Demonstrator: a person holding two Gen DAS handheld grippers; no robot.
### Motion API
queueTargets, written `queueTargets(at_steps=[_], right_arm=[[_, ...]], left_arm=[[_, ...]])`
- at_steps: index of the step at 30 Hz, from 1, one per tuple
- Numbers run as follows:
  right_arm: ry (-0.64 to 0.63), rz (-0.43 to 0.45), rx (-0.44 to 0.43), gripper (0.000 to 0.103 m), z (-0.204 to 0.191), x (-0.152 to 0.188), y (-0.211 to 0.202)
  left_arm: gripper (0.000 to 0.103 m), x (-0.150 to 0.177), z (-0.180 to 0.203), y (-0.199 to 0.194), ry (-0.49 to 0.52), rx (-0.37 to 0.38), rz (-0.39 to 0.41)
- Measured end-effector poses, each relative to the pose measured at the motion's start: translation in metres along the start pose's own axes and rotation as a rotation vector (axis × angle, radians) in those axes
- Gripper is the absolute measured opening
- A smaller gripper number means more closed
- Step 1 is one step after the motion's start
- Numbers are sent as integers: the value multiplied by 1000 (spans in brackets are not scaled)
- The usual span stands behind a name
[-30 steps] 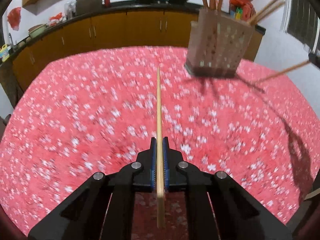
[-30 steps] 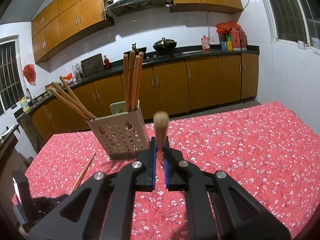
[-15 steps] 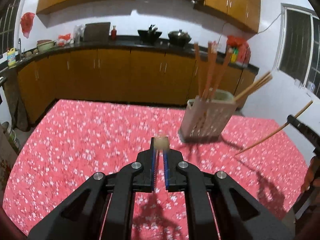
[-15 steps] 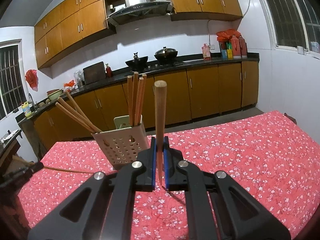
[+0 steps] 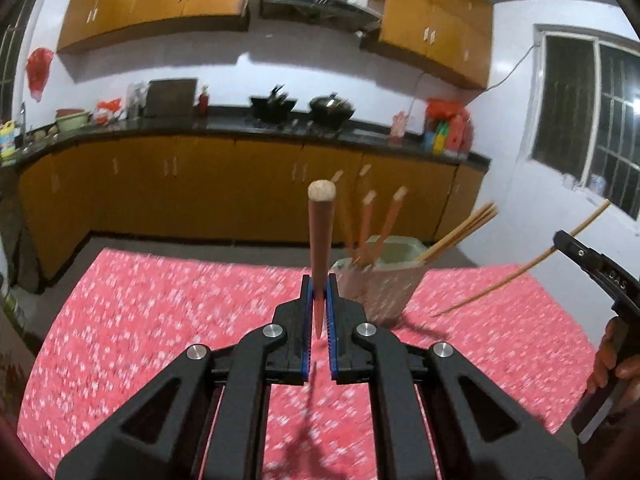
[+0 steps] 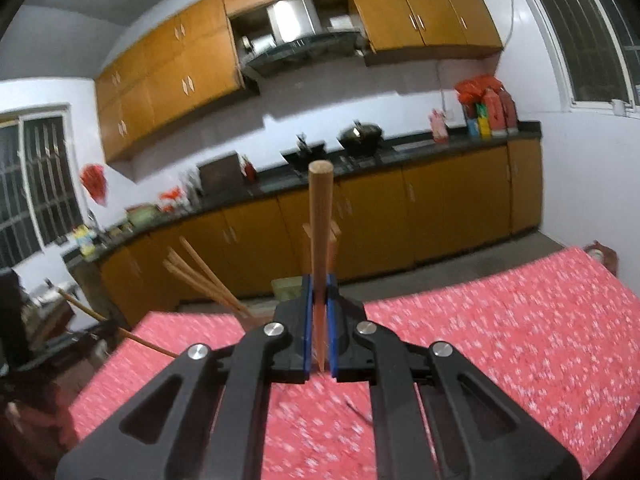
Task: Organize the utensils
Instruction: 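Lower both chopsticks into the holder and open both tools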
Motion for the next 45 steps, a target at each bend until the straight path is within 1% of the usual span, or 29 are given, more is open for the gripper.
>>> queueTargets(at_steps=[4, 8, 11, 15, 19, 24, 29, 31, 35, 40, 43, 45], right_arm=[[-29, 81, -18, 8, -8, -33, -10], [-58, 103, -13, 8, -15, -50, -1], [-79, 94, -11, 8, -19, -55, 14], [-91, 65, -13, 8, -23, -55, 39], [-112, 47, -6, 8, -29, -53, 60], [-116, -3, -7, 8, -32, -46, 86], [-100, -59, -12, 8, -30, -33, 107], [-102, -70, -11, 8, -31, -29, 110], [-102, -77, -9, 8, -32, -26, 112], [-103, -78, -9, 8, -33, -27, 113], [-107, -75, -11, 8, -33, -28, 113], [-111, -74, -12, 8, -35, -28, 113]], left_arm=[[7, -25, 28, -5, 20, 73, 36], [7, -43, 53, -4, 37, 114, 76], [7, -53, 68, 1, 60, 117, 114], [7, -61, 80, 20, 80, 91, 128], [7, -61, 82, 41, 81, 57, 108], [7, -52, 76, 67, 84, 23, 49], [7, -44, 72, 90, 92, 11, -6], [7, -44, 72, 90, 96, 11, 4], [7, -43, 72, 90, 89, 21, -3], [7, -45, 71, 86, 69, 53, -19], [7, -49, 74, 87, 91, 39, -16], [7, -50, 75, 91, 95, 35, -27]])
Point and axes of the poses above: each gripper's, at about its wrist camera, not at the fingertips, and y roughly the way its jaws point, z to its right, x to its underside, the point moved 3 cm from there along y, roughly the way its jaws point, and after that the axes turned 10 degrees about -y, right-handed, at the moved point
